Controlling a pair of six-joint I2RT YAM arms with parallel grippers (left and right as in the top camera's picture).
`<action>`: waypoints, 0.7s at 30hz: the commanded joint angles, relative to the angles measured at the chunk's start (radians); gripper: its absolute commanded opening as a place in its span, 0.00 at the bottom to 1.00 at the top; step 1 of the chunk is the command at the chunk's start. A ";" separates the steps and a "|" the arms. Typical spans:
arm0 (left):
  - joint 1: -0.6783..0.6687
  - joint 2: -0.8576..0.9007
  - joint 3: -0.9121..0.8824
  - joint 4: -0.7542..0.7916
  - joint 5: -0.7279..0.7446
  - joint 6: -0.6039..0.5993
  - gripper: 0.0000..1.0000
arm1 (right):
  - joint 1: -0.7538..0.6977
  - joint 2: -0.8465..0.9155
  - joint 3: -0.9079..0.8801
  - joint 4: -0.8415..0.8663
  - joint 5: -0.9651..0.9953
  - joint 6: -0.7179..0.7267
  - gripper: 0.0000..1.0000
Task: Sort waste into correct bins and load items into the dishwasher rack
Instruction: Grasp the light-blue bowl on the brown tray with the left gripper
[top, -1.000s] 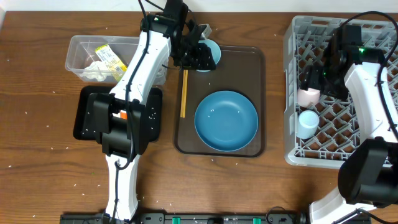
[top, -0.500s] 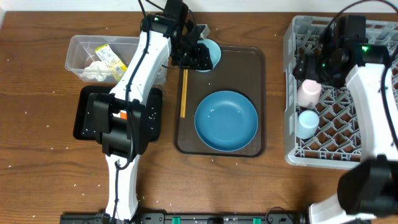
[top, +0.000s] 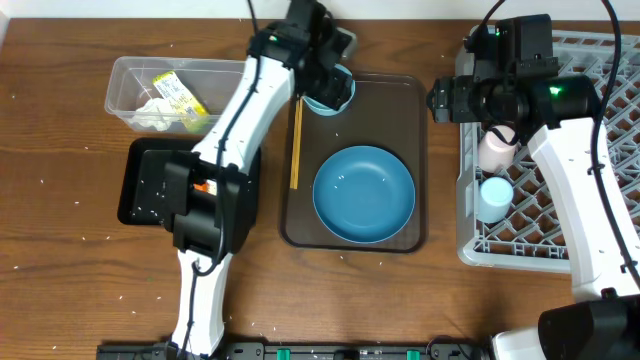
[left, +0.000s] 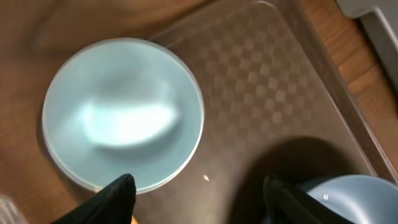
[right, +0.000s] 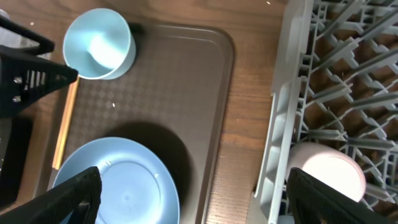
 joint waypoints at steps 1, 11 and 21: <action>-0.031 0.038 -0.021 0.027 -0.055 0.128 0.68 | 0.001 0.004 0.008 -0.010 0.031 -0.010 0.89; -0.056 0.151 -0.022 0.110 -0.140 0.127 0.68 | -0.011 0.004 0.008 -0.026 0.060 -0.010 0.90; -0.056 0.180 -0.022 0.128 -0.140 0.127 0.68 | -0.011 0.004 0.008 -0.033 0.086 -0.010 0.90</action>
